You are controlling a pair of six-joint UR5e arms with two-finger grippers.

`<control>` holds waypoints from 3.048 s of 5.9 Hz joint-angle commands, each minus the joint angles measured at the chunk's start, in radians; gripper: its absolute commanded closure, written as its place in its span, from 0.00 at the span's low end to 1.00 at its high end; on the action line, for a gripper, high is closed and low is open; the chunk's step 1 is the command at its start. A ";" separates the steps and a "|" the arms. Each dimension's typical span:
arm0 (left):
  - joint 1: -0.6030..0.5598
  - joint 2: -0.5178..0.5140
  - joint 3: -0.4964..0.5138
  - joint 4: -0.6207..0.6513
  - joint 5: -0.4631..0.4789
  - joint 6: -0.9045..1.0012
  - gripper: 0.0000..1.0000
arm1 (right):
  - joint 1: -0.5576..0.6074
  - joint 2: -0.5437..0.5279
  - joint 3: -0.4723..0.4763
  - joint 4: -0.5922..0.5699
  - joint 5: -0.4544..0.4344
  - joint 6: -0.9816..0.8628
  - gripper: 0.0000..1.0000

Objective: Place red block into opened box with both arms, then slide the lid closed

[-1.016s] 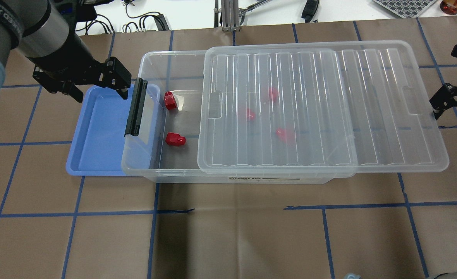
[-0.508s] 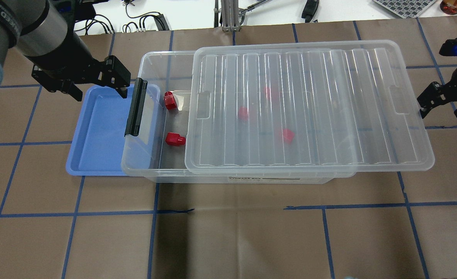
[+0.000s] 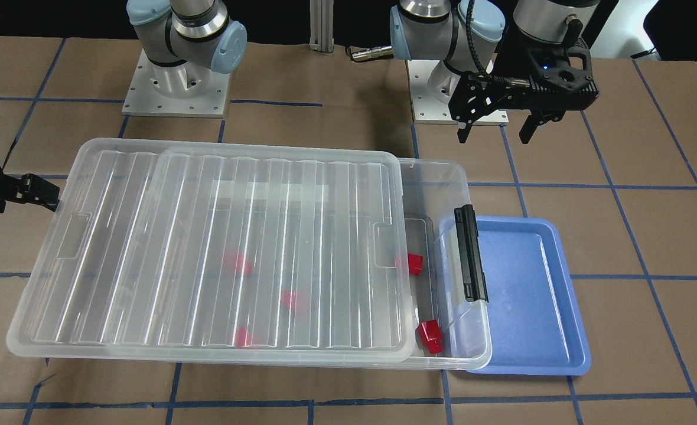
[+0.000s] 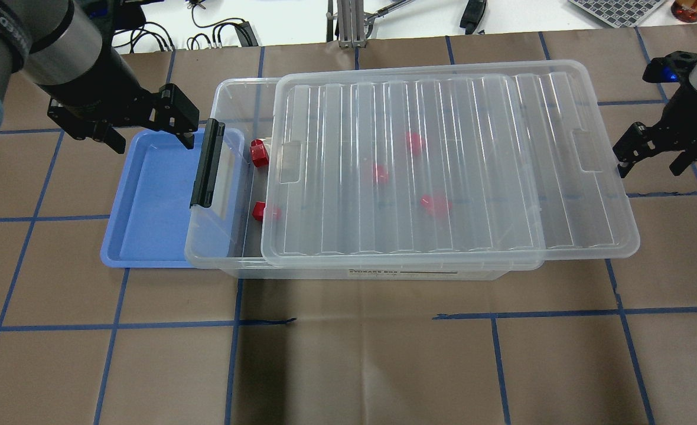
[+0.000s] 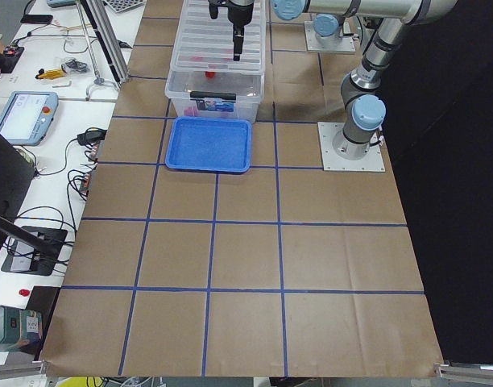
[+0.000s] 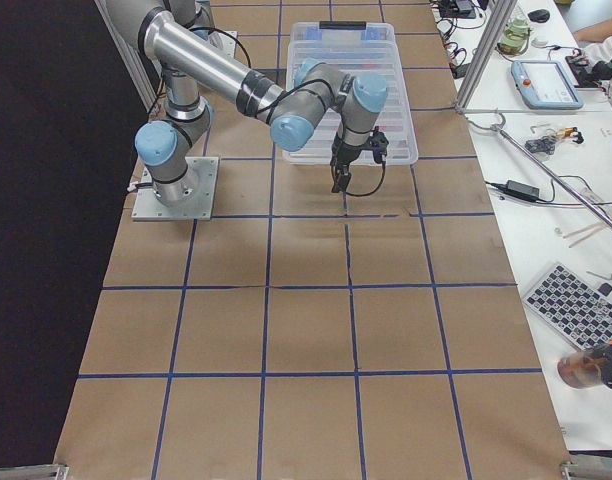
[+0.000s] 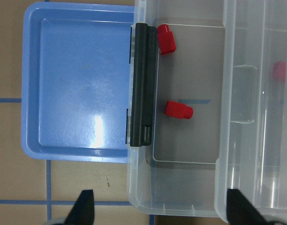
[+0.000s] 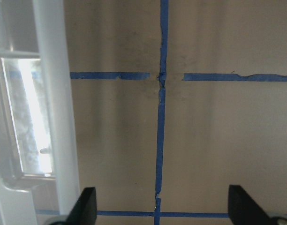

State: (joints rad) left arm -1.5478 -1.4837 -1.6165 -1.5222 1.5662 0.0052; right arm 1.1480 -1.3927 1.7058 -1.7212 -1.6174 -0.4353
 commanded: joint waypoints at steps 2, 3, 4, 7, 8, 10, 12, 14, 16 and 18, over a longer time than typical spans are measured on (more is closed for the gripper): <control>0.001 0.002 -0.003 0.000 0.000 0.001 0.02 | 0.079 0.000 0.000 0.000 0.017 0.088 0.00; 0.001 0.003 0.000 0.000 0.000 0.001 0.02 | 0.081 0.000 0.012 0.000 0.051 0.099 0.00; 0.001 0.003 -0.002 0.000 0.000 0.001 0.02 | 0.082 0.000 0.020 0.000 0.062 0.099 0.00; 0.000 0.003 -0.003 0.000 0.000 -0.001 0.02 | 0.118 0.000 0.018 -0.005 0.080 0.099 0.00; 0.001 0.003 -0.005 0.000 0.002 -0.001 0.02 | 0.119 0.000 0.018 -0.005 0.082 0.099 0.00; 0.001 0.003 -0.003 0.000 0.000 -0.001 0.02 | 0.115 0.003 0.000 -0.012 0.064 0.080 0.00; 0.000 0.005 -0.005 0.000 0.000 0.001 0.02 | 0.105 0.000 -0.093 -0.005 -0.011 0.052 0.00; 0.000 0.003 -0.005 0.000 0.005 0.001 0.02 | 0.119 -0.067 -0.190 0.099 -0.016 0.082 0.00; -0.002 0.005 -0.005 0.000 0.008 0.001 0.02 | 0.200 -0.117 -0.259 0.228 0.035 0.224 0.00; -0.002 0.005 -0.006 0.000 0.008 0.001 0.02 | 0.355 -0.109 -0.319 0.285 0.036 0.436 0.00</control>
State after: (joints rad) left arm -1.5492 -1.4789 -1.6225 -1.5217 1.5737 0.0061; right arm 1.4329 -1.5040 1.4066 -1.4548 -1.5830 -0.0975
